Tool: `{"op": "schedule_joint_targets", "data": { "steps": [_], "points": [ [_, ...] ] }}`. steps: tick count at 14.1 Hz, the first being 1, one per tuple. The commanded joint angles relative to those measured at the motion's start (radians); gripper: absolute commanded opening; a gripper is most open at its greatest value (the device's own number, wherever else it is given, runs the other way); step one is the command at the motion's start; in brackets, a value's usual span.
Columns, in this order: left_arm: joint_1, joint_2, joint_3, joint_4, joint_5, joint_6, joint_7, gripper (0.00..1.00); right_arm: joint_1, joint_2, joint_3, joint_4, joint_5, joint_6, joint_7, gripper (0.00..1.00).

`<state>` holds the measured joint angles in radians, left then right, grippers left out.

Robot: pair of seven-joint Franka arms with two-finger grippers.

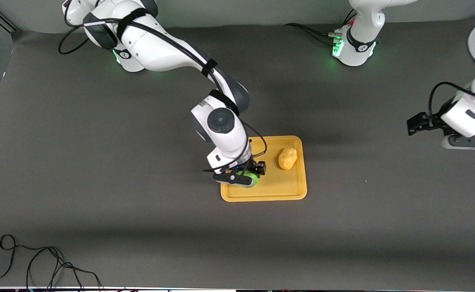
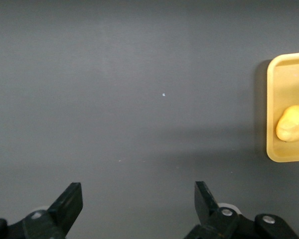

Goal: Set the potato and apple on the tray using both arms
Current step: 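Carry the apple with the right gripper onto the tray while the left gripper withdraws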

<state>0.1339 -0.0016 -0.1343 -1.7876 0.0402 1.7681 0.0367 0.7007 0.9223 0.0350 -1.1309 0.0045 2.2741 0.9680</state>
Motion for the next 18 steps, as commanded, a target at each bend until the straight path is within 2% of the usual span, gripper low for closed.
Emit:
{"op": "schedule_joint_targets", "data": {
  "steps": [1,4,8,9,10,13,14,17,18],
  "points": [
    [0.045,-0.046,-0.013,-0.013,-0.014,-0.047,0.034,1.00,0.032,0.044,-0.009,0.039,0.005,-0.004,0.040,0.30],
    [0.044,-0.038,-0.013,0.072,-0.010,-0.137,0.034,1.00,0.046,0.049,-0.009,-0.015,-0.009,-0.016,0.063,0.31],
    [0.046,-0.038,-0.011,0.099,-0.013,-0.154,0.025,1.00,0.046,0.050,-0.010,-0.035,0.005,-0.044,0.067,0.32],
    [0.046,-0.038,-0.010,0.097,-0.011,-0.165,0.031,1.00,0.046,0.052,-0.010,-0.046,0.005,-0.044,0.069,0.40],
    [0.046,-0.038,-0.004,0.099,-0.011,-0.174,0.034,1.00,0.043,0.052,-0.010,-0.056,0.005,-0.044,0.070,0.53],
    [0.041,-0.046,0.001,0.105,-0.013,-0.197,0.019,1.00,0.039,0.052,-0.012,-0.064,0.005,-0.044,0.070,0.96],
    [0.035,-0.044,0.002,0.109,-0.014,-0.199,0.019,1.00,0.037,0.050,-0.015,-0.064,0.005,-0.045,0.069,1.00],
    [-0.002,-0.040,0.022,0.109,-0.016,-0.197,0.017,1.00,0.031,0.032,-0.018,-0.058,0.006,-0.071,0.069,1.00],
    [-0.040,-0.038,0.053,0.109,-0.016,-0.197,0.015,1.00,0.031,0.020,-0.023,-0.052,0.006,-0.103,0.069,1.00]
  ]
}}
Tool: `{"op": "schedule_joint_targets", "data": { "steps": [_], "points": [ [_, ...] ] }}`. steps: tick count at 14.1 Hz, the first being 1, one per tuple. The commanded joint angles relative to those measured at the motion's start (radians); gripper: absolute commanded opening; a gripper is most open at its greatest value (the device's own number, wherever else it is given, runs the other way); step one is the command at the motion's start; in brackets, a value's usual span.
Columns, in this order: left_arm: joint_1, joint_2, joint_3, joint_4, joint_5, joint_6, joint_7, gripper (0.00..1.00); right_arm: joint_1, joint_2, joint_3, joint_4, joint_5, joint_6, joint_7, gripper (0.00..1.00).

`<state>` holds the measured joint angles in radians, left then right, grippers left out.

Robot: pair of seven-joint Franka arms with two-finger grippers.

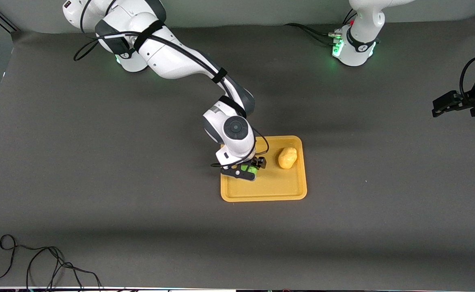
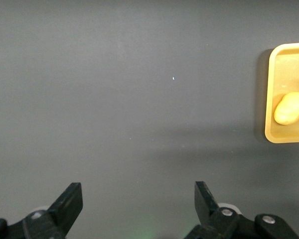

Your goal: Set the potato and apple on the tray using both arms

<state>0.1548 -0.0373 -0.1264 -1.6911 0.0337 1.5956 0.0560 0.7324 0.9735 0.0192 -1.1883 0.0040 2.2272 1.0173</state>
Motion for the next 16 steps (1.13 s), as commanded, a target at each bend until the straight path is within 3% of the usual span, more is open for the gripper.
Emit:
{"op": "schedule_joint_targets", "data": {
  "steps": [1,2,6,13,16],
  "points": [
    [-0.110,-0.003,0.097,0.013,-0.011,-0.023,-0.004,1.00,-0.004,-0.056,-0.008,0.006,0.007,-0.075,0.020,1.00],
    [-0.145,-0.004,0.131,0.013,-0.011,-0.023,-0.004,1.00,-0.016,-0.085,-0.008,0.000,0.007,-0.089,0.020,1.00],
    [-0.146,-0.007,0.133,0.013,-0.011,-0.019,-0.002,1.00,-0.100,-0.244,-0.007,-0.034,0.007,-0.204,-0.028,1.00],
    [-0.158,0.000,0.128,0.007,-0.014,0.000,-0.004,1.00,-0.358,-0.629,-0.010,-0.362,0.008,-0.227,-0.386,1.00],
    [-0.158,0.011,0.128,0.002,-0.014,0.021,-0.005,1.00,-0.406,-0.766,-0.077,-0.415,0.008,-0.334,-0.534,1.00]
  ]
}}
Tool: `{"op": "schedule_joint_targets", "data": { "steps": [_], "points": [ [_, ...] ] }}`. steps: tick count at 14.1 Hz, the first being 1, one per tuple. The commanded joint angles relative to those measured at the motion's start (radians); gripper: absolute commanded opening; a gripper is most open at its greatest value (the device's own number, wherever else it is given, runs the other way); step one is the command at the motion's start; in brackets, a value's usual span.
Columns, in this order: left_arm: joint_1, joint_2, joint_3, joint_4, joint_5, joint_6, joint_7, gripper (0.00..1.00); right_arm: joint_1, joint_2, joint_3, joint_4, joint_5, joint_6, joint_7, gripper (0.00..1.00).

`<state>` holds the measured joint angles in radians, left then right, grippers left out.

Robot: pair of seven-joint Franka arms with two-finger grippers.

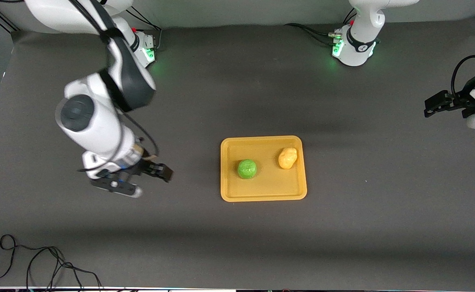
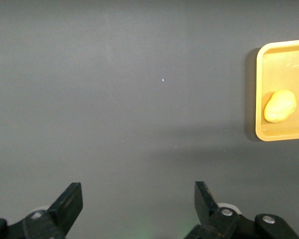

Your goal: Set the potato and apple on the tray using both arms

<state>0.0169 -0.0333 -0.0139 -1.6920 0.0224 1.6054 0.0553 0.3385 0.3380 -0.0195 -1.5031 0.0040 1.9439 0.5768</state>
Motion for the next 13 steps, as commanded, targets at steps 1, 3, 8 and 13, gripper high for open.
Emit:
{"op": "schedule_joint_targets", "data": {
  "steps": [1,3,8,13],
  "points": [
    [-0.022,0.009,0.015,0.002,-0.002,0.016,-0.005,1.00,-0.021,-0.164,-0.063,-0.100,0.008,-0.086,-0.136,1.00],
    [-0.022,0.010,0.015,-0.001,-0.002,0.031,-0.005,1.00,-0.100,-0.215,-0.062,-0.092,0.008,-0.172,-0.278,1.00],
    [-0.020,0.012,0.005,-0.001,-0.001,0.044,-0.005,1.00,-0.269,-0.368,0.021,-0.097,0.008,-0.367,-0.376,1.00],
    [-0.020,0.013,0.005,-0.003,0.002,0.047,-0.005,1.00,-0.395,-0.357,0.152,-0.106,0.017,-0.359,-0.394,1.00]
  ]
}}
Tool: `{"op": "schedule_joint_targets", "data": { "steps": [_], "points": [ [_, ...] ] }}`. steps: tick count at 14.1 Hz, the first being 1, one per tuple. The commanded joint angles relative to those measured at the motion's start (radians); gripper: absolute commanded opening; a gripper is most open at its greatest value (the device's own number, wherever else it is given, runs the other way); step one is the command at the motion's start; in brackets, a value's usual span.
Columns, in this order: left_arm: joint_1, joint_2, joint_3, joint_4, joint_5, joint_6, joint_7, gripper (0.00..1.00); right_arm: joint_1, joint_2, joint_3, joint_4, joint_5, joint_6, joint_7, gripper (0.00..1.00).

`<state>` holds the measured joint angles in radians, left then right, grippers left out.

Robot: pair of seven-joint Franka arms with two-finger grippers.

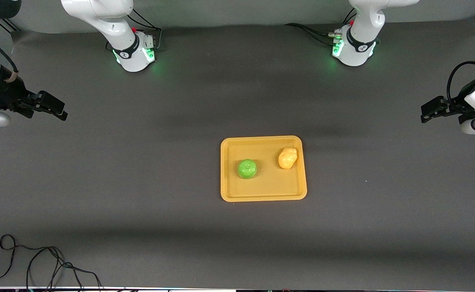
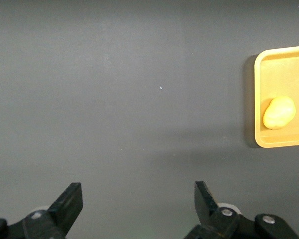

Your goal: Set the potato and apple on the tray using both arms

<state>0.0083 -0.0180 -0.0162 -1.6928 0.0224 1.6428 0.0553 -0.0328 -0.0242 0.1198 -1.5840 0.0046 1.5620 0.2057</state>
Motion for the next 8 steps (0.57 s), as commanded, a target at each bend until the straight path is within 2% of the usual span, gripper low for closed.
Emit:
{"op": "schedule_joint_targets", "data": {
  "steps": [1,2,4,5,8],
  "points": [
    [-0.011,0.000,0.007,-0.002,0.002,0.009,-0.005,1.00,-0.025,0.013,0.009,-0.025,0.038,0.033,-0.023,1.00],
    [-0.013,0.000,0.007,-0.002,0.004,0.009,-0.008,1.00,-0.027,0.020,0.006,-0.025,0.048,0.036,-0.023,1.00],
    [-0.013,0.000,0.007,-0.002,0.004,0.009,-0.012,1.00,-0.004,0.030,-0.076,-0.024,0.087,0.043,-0.025,1.00],
    [-0.013,0.000,0.007,-0.002,0.004,0.011,-0.017,1.00,0.016,0.027,-0.098,-0.025,0.095,0.043,-0.026,1.00],
    [-0.013,0.001,0.005,-0.004,0.004,0.011,-0.017,1.00,0.014,0.024,-0.100,-0.025,0.084,0.039,-0.028,1.00]
  ]
}}
